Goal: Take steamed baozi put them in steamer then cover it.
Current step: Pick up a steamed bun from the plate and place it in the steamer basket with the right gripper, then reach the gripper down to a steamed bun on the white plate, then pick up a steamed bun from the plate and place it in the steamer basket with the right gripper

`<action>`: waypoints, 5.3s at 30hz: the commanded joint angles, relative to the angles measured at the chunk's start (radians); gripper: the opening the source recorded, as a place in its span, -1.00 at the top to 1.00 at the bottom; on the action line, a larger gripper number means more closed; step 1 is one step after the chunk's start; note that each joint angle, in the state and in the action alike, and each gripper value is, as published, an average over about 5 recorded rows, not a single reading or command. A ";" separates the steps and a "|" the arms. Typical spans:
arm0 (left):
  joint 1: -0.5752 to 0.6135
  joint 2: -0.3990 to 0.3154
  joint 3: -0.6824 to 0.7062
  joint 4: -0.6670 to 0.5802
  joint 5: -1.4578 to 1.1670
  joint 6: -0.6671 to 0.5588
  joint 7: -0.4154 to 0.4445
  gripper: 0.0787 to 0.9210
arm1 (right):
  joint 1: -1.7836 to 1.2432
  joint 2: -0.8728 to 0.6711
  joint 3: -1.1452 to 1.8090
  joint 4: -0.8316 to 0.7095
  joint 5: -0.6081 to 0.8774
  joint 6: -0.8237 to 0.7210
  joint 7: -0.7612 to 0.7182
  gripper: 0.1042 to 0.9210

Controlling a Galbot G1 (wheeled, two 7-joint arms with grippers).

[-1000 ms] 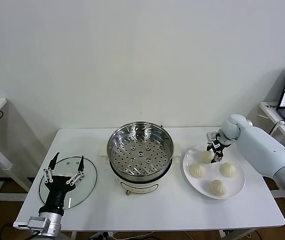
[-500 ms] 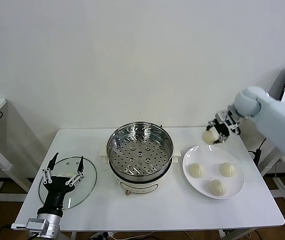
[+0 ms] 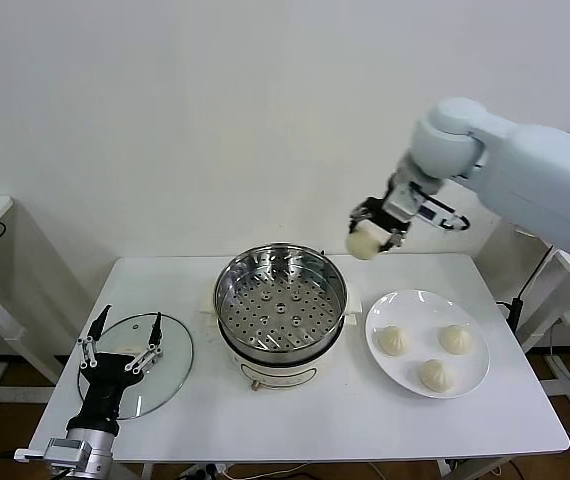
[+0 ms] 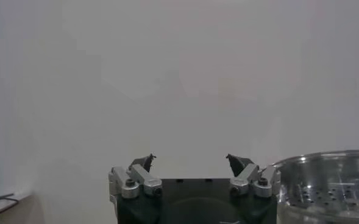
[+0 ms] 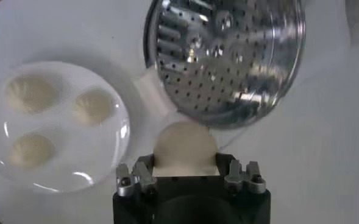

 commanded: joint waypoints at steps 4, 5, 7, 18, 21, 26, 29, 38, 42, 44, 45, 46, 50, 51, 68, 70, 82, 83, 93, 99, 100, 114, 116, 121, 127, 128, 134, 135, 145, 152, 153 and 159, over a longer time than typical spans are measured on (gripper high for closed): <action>-0.004 0.016 -0.015 0.006 -0.005 0.001 0.002 -0.77 | -0.003 0.281 -0.071 -0.144 -0.063 0.168 0.034 -0.39; -0.005 0.018 -0.016 0.007 -0.006 0.001 0.002 -0.77 | -0.026 0.300 -0.063 -0.175 -0.079 0.183 0.037 -0.39; -0.009 0.020 -0.016 0.011 -0.007 0.002 0.003 -0.77 | -0.066 0.331 -0.049 -0.226 -0.108 0.211 0.041 -0.39; -0.019 0.026 -0.033 0.030 -0.018 0.002 0.008 -0.77 | -0.209 0.434 -0.007 -0.455 -0.231 0.346 0.084 -0.39; -0.019 0.026 -0.036 0.032 -0.018 0.001 0.008 -0.77 | -0.234 0.448 -0.001 -0.494 -0.257 0.357 0.090 -0.39; -0.018 0.025 -0.035 0.032 -0.018 -0.001 0.009 -0.77 | -0.281 0.469 0.021 -0.568 -0.301 0.372 0.104 -0.39; -0.016 0.024 -0.035 0.031 -0.018 -0.002 0.010 -0.77 | -0.304 0.478 0.038 -0.598 -0.326 0.377 0.107 -0.39; -0.013 0.023 -0.038 0.026 -0.019 -0.003 0.009 -0.77 | -0.325 0.492 0.049 -0.624 -0.346 0.371 0.124 -0.39; -0.012 0.022 -0.041 0.027 -0.019 -0.004 0.010 -0.77 | -0.326 0.495 0.048 -0.621 -0.338 0.359 0.130 -0.53; -0.011 0.022 -0.043 0.029 -0.018 -0.004 0.010 -0.77 | -0.323 0.490 0.046 -0.608 -0.319 0.349 0.131 -0.63; -0.011 0.022 -0.043 0.031 -0.018 -0.004 0.010 -0.77 | -0.319 0.484 0.045 -0.598 -0.303 0.343 0.131 -0.69; -0.011 0.022 -0.044 0.033 -0.018 -0.004 0.010 -0.77 | -0.312 0.474 0.045 -0.582 -0.283 0.333 0.130 -0.72; -0.013 0.024 -0.046 0.042 -0.018 -0.004 0.011 -0.77 | -0.250 0.399 0.044 -0.474 -0.157 0.257 0.108 -0.76; -0.013 0.025 -0.046 0.043 -0.018 -0.004 0.011 -0.77 | -0.223 0.370 0.043 -0.439 -0.118 0.230 0.097 -0.76; 0.011 0.033 -0.047 0.045 -0.017 -0.022 0.017 -0.77 | -0.034 -0.266 -0.163 -0.082 0.353 -0.512 -0.032 -0.76; 0.013 0.034 -0.044 0.043 -0.017 -0.023 0.018 -0.77 | -0.086 -0.294 -0.153 -0.089 0.341 -0.569 -0.034 -0.76; 0.017 0.031 -0.024 0.036 -0.008 -0.025 0.014 -0.77 | -0.405 -0.247 0.027 -0.190 0.284 -0.705 0.052 -0.76; 0.017 0.030 -0.023 0.036 -0.007 -0.026 0.014 -0.77 | -0.419 -0.238 0.036 -0.198 0.284 -0.712 0.057 -0.76; 0.014 0.027 -0.015 0.039 -0.003 -0.028 0.011 -0.77 | -0.542 -0.202 0.118 -0.263 0.220 -0.722 0.096 -0.76; 0.015 0.025 -0.008 0.037 0.003 -0.028 0.009 -0.77 | -0.601 -0.184 0.159 -0.285 0.189 -0.722 0.130 -0.76; 0.015 0.025 -0.007 0.037 0.003 -0.029 0.009 -0.77 | -0.606 -0.181 0.161 -0.287 0.187 -0.722 0.134 -0.76; 0.018 0.022 -0.005 0.036 0.007 -0.033 0.008 -0.77 | -0.658 -0.161 0.198 -0.302 0.150 -0.722 0.165 -0.76; 0.017 0.021 -0.004 0.036 0.007 -0.032 0.008 -0.77 | -0.662 -0.157 0.202 -0.304 0.145 -0.721 0.166 -0.76; 0.016 0.021 -0.003 0.038 0.007 -0.032 0.008 -0.77 | -0.666 -0.149 0.208 -0.307 0.139 -0.719 0.168 -0.76; 0.013 0.020 -0.003 0.039 0.007 -0.032 0.007 -0.77 | -0.669 -0.148 0.211 -0.308 0.130 -0.717 0.168 -0.64; 0.013 0.020 -0.003 0.039 0.007 -0.032 0.007 -0.77 | -0.669 -0.148 0.211 -0.308 0.129 -0.716 0.167 -0.59; 0.010 0.020 0.000 0.039 0.007 -0.031 0.006 -0.77 | -0.669 -0.144 0.215 -0.308 0.119 -0.713 0.167 -0.47; 0.010 0.019 0.001 0.039 0.007 -0.031 0.006 -0.77 | -0.669 -0.143 0.216 -0.308 0.118 -0.713 0.167 -0.47; 0.010 0.020 0.001 0.036 0.007 -0.029 0.004 -0.77 | -0.614 -0.188 0.194 -0.259 0.160 -0.720 0.151 -0.46; 0.010 0.022 0.004 0.030 0.007 -0.026 0.001 -0.77 | -0.369 -0.314 0.040 -0.090 0.337 -0.762 0.121 -0.45; 0.009 0.022 0.005 0.029 0.007 -0.026 0.001 -0.77 | -0.322 -0.328 0.000 -0.063 0.361 -0.771 0.118 -0.45; 0.009 0.025 0.007 0.026 0.009 -0.026 0.000 -0.77 | 0.015 -0.352 -0.218 0.080 0.520 -0.869 0.109 -0.45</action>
